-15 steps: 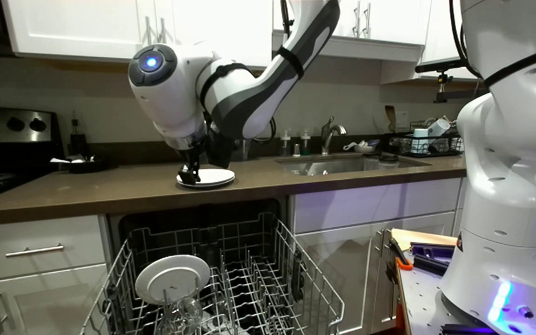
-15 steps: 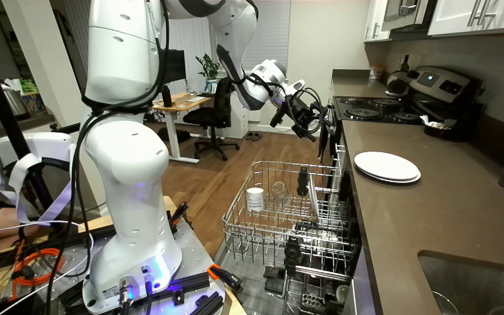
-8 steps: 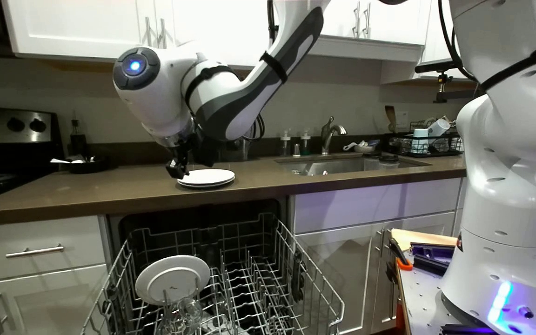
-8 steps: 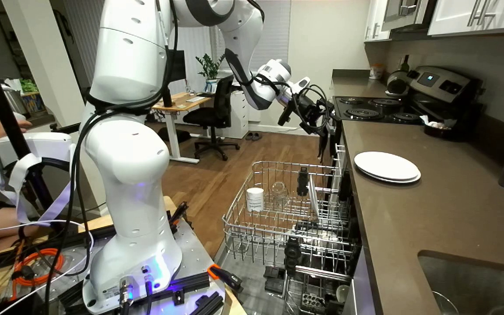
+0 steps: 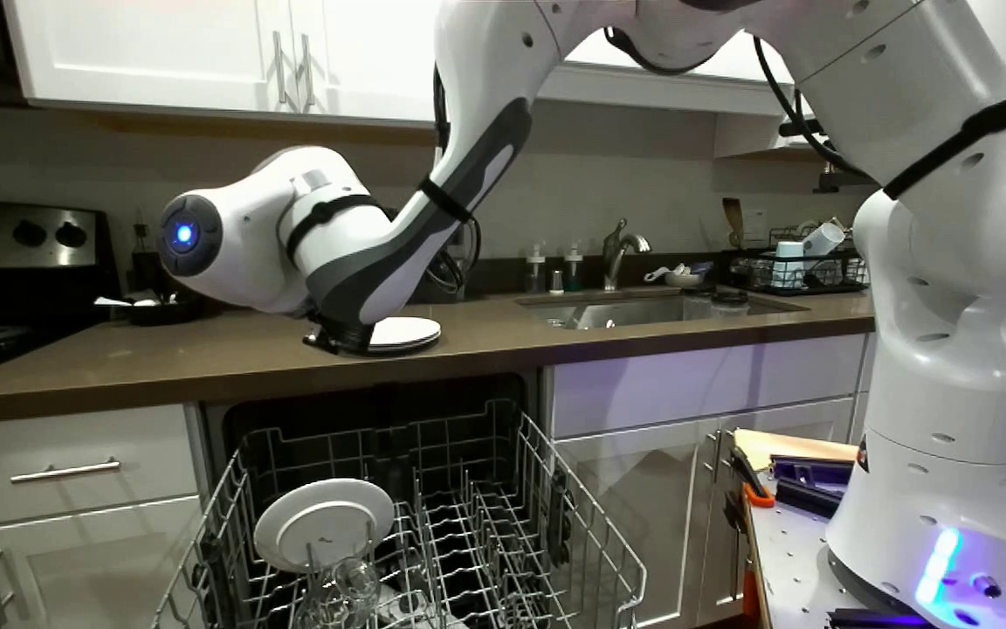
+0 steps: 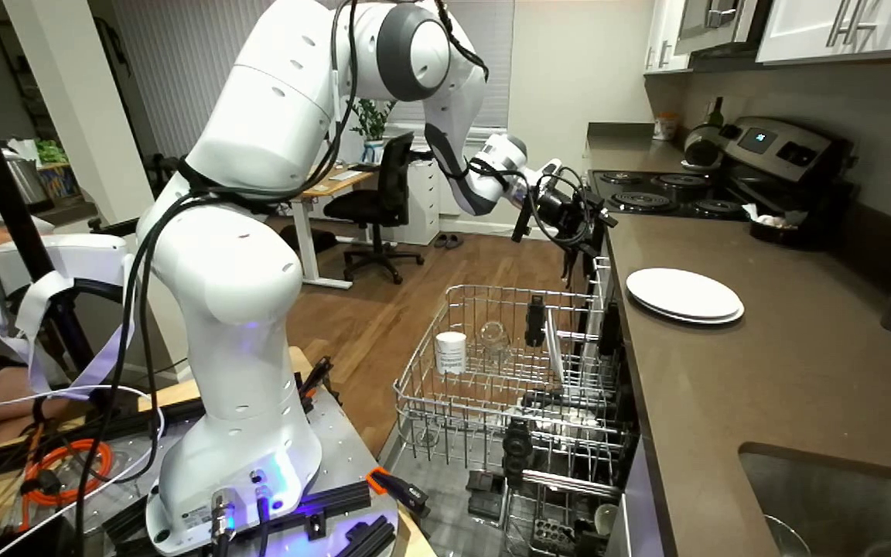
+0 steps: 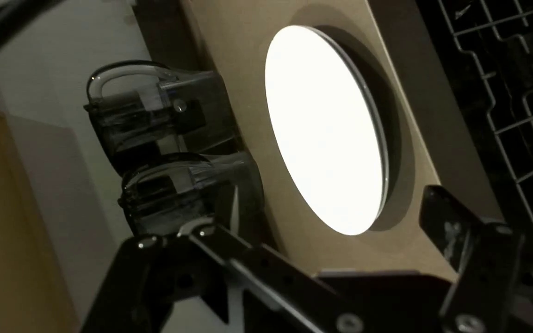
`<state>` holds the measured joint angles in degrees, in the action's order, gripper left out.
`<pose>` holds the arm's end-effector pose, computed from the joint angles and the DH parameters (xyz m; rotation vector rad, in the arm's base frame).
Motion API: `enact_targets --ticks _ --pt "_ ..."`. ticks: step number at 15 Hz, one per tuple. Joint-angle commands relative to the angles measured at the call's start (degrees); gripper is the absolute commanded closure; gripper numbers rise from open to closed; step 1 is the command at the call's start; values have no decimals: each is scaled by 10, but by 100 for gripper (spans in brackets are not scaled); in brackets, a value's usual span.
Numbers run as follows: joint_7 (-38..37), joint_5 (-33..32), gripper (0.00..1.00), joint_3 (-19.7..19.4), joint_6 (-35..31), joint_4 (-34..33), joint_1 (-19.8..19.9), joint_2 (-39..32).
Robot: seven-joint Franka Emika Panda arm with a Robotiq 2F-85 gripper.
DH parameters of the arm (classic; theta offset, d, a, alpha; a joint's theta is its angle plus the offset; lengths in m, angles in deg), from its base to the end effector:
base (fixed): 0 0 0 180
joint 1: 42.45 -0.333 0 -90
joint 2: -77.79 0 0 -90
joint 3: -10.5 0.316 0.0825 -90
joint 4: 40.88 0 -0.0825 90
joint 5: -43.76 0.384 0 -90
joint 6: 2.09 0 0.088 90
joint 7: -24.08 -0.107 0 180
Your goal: Pick up the white plate from the countertop and put it in the dishwasher
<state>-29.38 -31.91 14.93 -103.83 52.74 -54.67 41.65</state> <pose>0.6671 0.1042 0.2690 1.9554 0.0107 0.3610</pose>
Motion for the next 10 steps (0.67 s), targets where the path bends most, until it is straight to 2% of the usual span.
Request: enact_targets --ticks 1,10 --pt "48 36 0 -4 33 -62 10 -39" --pt "238 87 0 -18 0 -107 51 -59"
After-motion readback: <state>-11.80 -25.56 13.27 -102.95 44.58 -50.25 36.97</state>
